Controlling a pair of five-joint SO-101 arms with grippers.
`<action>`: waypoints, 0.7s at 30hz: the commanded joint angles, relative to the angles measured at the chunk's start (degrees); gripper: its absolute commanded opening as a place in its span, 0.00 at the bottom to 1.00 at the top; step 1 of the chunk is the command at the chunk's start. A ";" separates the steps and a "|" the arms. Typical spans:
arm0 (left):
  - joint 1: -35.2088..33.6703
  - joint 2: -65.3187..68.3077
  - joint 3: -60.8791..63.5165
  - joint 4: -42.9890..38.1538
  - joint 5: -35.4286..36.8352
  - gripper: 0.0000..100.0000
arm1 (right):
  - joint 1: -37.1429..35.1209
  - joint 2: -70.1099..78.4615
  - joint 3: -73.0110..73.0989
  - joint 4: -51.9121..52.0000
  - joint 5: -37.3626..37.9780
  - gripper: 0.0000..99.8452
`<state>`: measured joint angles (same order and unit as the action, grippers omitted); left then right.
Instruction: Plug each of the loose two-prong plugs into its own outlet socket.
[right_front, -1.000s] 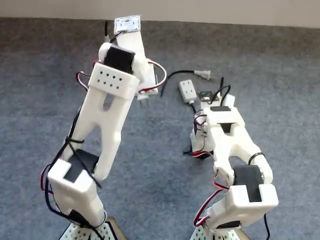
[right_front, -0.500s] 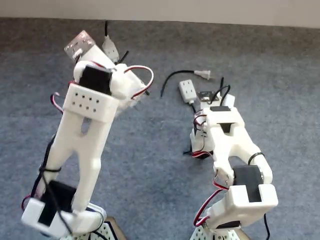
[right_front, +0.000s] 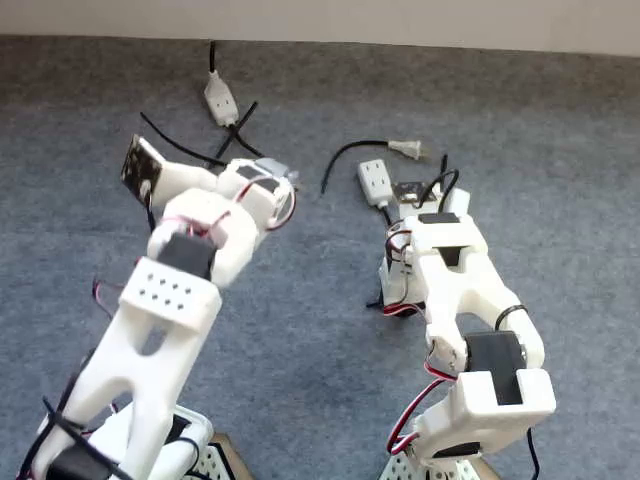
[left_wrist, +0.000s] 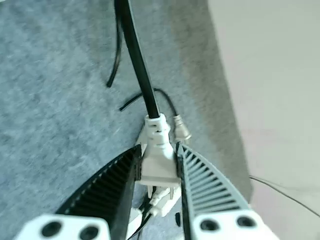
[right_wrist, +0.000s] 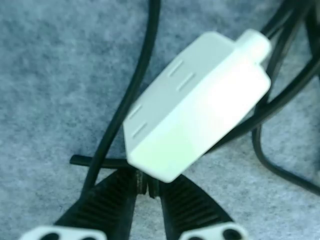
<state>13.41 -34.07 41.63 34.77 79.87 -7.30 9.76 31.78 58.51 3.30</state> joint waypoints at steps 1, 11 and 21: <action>-0.13 -7.08 12.97 -22.33 0.26 0.01 | -1.54 -0.31 -0.48 -3.30 -0.35 0.01; 4.44 -12.88 36.88 -62.15 -0.18 0.01 | -4.26 -0.04 -25.71 17.71 -0.44 0.01; 6.81 -12.97 40.04 -65.76 0.26 0.01 | -12.62 -0.40 -41.54 30.64 0.00 0.01</action>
<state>17.80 -45.41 81.27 -29.23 79.87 -17.58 11.08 -5.23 87.60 3.21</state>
